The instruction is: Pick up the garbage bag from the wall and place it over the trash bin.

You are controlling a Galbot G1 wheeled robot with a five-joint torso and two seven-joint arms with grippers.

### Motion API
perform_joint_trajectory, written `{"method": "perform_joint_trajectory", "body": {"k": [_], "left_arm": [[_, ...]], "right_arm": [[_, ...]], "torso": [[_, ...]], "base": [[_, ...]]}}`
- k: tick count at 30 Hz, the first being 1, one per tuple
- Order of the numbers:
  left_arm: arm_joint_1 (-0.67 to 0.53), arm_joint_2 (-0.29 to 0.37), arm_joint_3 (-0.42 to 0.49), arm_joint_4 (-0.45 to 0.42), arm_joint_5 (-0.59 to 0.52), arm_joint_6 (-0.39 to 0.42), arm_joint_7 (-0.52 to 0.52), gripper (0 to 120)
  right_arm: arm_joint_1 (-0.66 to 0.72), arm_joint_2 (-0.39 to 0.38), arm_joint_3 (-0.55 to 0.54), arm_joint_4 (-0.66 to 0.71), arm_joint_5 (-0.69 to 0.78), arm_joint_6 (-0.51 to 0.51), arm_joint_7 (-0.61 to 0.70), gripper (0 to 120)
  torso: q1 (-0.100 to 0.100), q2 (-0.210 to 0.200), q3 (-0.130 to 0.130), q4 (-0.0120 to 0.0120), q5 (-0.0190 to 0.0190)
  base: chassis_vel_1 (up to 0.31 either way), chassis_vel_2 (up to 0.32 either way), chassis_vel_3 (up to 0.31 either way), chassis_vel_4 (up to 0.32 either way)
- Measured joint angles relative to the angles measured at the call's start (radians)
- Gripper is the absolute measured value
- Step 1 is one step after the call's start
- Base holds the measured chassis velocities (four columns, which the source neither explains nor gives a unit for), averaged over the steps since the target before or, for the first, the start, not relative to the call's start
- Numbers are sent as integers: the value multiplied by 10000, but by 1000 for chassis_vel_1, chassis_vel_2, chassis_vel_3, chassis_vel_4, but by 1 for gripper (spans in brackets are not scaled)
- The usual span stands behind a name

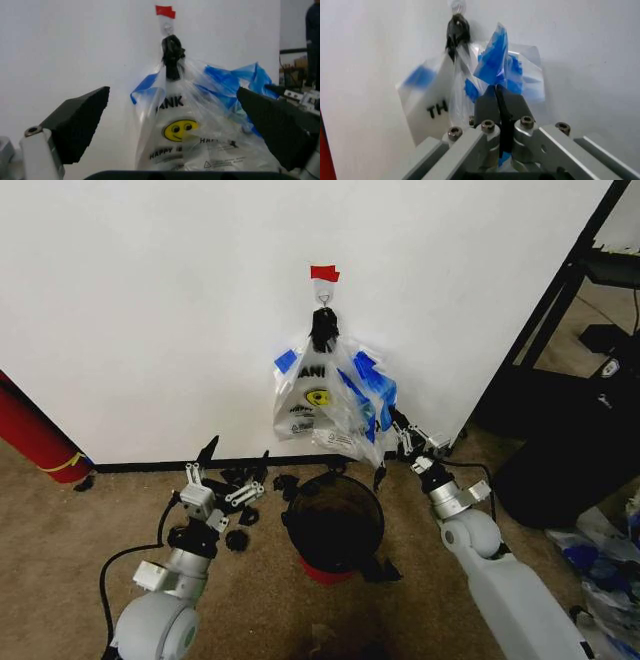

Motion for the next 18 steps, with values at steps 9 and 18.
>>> {"method": "perform_joint_trajectory", "body": {"k": [9,18], "left_arm": [[-1658,433,1053,458,508,612,10,100],[-2714,907,2504,783,552,1391,-58,100]], "right_arm": [[-591,1209,91,394,776,-110,-190,0],[-812,1496,-87,901,2188,-430,-819,0]], "torso": [[0,-1,1,-1,-2],[1,-1,1,3,-1]], "base": [[0,0,0,0],[0,0,0,0]]}}
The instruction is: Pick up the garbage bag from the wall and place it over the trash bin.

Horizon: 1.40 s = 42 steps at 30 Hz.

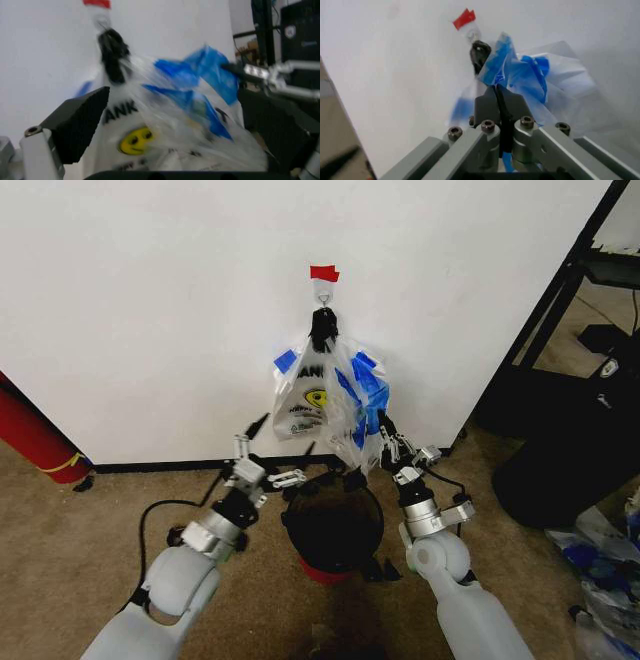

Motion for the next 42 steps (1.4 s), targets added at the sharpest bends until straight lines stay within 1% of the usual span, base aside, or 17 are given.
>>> {"method": "perform_joint_trajectory", "body": {"k": [4,5,7,9,14,19,23,25,27,28,29,31,37,42], "left_arm": [[-786,235,823,401,127,245,3,100],[-786,235,823,401,127,245,3,100],[-1502,419,1146,719,141,323,14,100],[-1957,551,1327,984,103,342,14,100],[-2554,775,1612,1281,-13,385,62,100],[-2546,836,1707,1154,-8,503,112,100],[-2466,881,2106,1114,263,523,302,100],[-2483,882,2213,1209,452,498,369,100],[-2591,857,2367,1501,957,351,490,100],[-2591,857,2367,1501,957,351,490,100],[-2704,824,2429,1716,1257,234,528,100],[-2886,784,2482,1991,1503,141,535,100],[-3295,715,2454,2384,2109,-50,534,98],[-3546,622,2563,2486,2117,-41,572,98]], "right_arm": [[-187,43,28,267,482,-105,-162,0],[-187,43,28,267,482,-105,-162,0],[-282,123,99,282,546,-105,-226,0],[-369,223,151,283,598,-105,-230,0],[-559,441,188,266,595,-92,-225,0],[-663,626,133,143,576,-57,-236,0],[-831,849,166,139,545,-7,-328,0],[-875,898,183,158,534,2,-349,0],[-968,986,213,212,522,10,-363,0],[-972,990,215,215,522,10,-364,0],[-1028,1033,237,263,522,12,-372,0],[-1120,1063,275,333,526,16,-404,0],[-1198,1020,393,370,650,30,-519,0],[-1193,1051,501,370,924,36,-588,0]], "torso": [[0,0,0,-5,-1],[0,0,0,-5,-1],[0,0,0,-6,0],[0,0,0,-6,0],[1,0,0,-6,0],[0,0,0,-3,1],[0,0,0,-4,0],[0,0,0,-4,1],[0,0,0,-4,1],[0,0,0,-4,1],[0,0,0,-5,0],[0,0,0,-4,1],[0,0,0,-5,1],[0,0,0,-5,1]], "base": [[0,0,0,0],[0,0,0,0],[0,0,0,0],[0,0,0,0],[0,0,0,0],[0,0,0,0],[0,0,0,0],[0,0,0,0],[0,0,0,0],[0,0,0,0],[0,0,0,0],[0,0,0,0],[0,0,0,0],[0,0,0,0]]}}
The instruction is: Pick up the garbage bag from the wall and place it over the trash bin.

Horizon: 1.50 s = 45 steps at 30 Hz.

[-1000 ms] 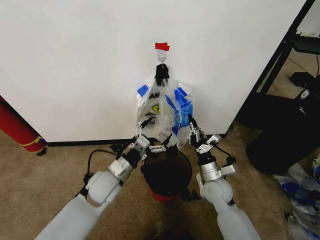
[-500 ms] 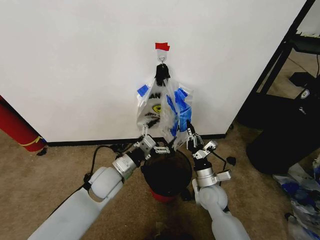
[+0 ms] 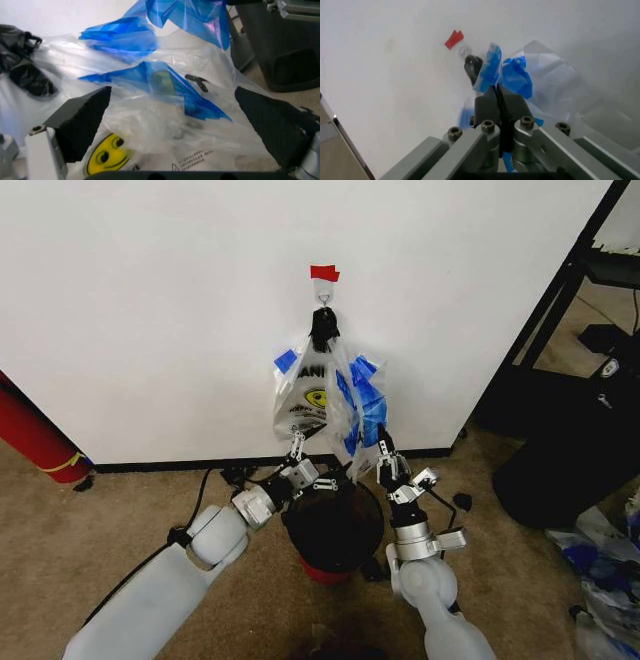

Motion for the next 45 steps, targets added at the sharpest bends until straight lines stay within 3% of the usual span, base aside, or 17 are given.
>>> {"method": "perform_joint_trajectory", "body": {"k": [16,22,25,27,30,34,37,44,45], "left_arm": [[-709,-596,511,682,192,24,343,98],[-760,-917,531,1179,837,-3,421,94],[-838,-1065,495,1349,931,-12,168,85],[-870,-1130,417,1378,941,15,35,73],[-869,-1137,389,1371,941,42,5,69],[-646,-1084,143,1034,940,266,-115,47],[-575,-1043,101,952,927,280,-95,41],[-171,-840,88,476,760,278,416,12],[-151,-844,89,460,753,301,417,15]], "right_arm": [[-7,373,166,-64,497,66,-278,0],[-49,365,196,-5,458,67,-301,0],[-109,348,216,60,440,68,-312,0],[-152,331,218,117,412,68,-331,0],[-165,328,218,131,405,68,-337,0],[-273,302,235,195,347,70,-356,0],[-285,300,241,206,328,71,-358,0],[-305,348,263,183,170,90,-394,0],[-315,360,263,177,141,93,-406,0]], "torso": [[0,1,0,0,0],[0,0,0,1,0],[0,1,0,-1,0],[0,1,0,0,0],[0,1,0,0,0],[0,1,-1,0,0],[0,1,-1,0,0],[0,1,-1,1,0],[0,1,-1,1,0]], "base": [[0,0,0,0],[0,0,0,0],[0,0,0,0],[0,0,0,0],[0,0,0,0],[0,0,0,0],[0,0,0,0],[0,0,0,0],[0,0,0,0]]}}
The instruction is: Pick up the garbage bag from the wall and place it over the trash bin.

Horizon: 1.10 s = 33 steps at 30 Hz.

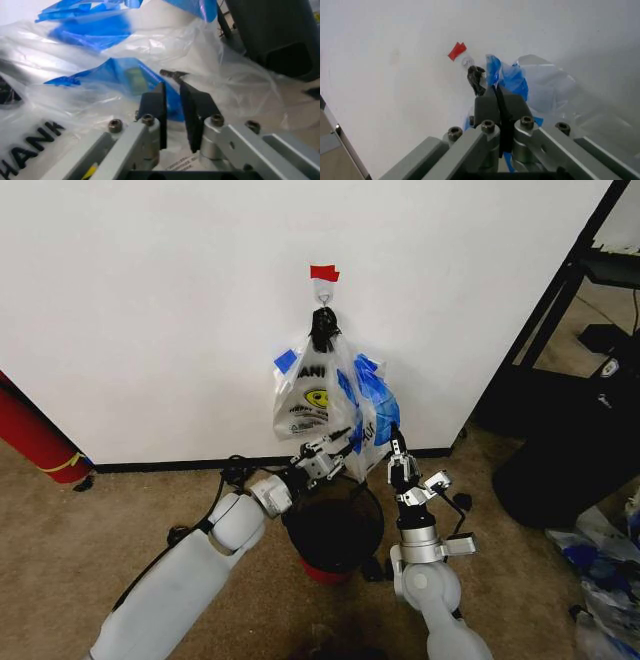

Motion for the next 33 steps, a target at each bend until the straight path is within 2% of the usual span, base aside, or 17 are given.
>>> {"method": "perform_joint_trajectory", "body": {"k": [4,5,7,8,9,14,18,24,29,31,32,33], "left_arm": [[3,-5,0,-1,-10,28,-1,22],[-2,-6,1,1,-14,47,-4,30],[-20,-1,0,11,-16,69,-7,35],[-42,5,-1,26,-17,90,-8,41],[-42,5,-1,26,-17,90,-8,41],[-221,-12,106,274,-13,117,35,66],[-314,-43,194,388,-13,112,107,75],[-455,-54,289,563,33,104,158,64],[-487,-21,259,624,149,126,123,40],[-488,-19,254,629,151,127,120,39],[-490,-8,230,642,152,131,116,32],[-490,-6,221,642,152,131,115,30]], "right_arm": [[-17,14,0,-2,-38,3,-19,0],[-33,23,0,-2,-73,6,-28,0],[-51,25,0,-2,-102,8,-35,0],[-66,26,1,-2,-134,9,-47,0],[-66,26,1,-2,-134,9,-47,0],[-82,43,13,-36,-232,14,-80,0],[-64,48,13,-45,-251,14,-95,0],[-59,56,13,7,-303,13,-119,0],[-120,47,23,96,-396,12,-190,0],[-122,45,25,100,-398,12,-192,0],[-131,38,39,127,-407,12,-207,0],[-135,37,45,133,-407,12,-209,0]], "torso": [[0,0,0,0,0],[0,0,0,0,0],[0,0,0,0,0],[0,0,0,0,0],[0,0,0,0,0],[0,0,1,0,0],[0,0,1,-1,0],[0,0,1,0,0],[0,0,1,0,0],[0,0,1,0,0],[0,0,1,0,0],[0,0,1,0,0]], "base": [[0,0,0,0],[0,0,0,0],[0,0,0,0],[0,0,0,0],[0,0,0,0],[0,0,0,0],[0,0,0,0],[0,0,0,0],[0,0,0,0],[0,0,0,0],[0,0,0,0],[0,0,0,0]]}}
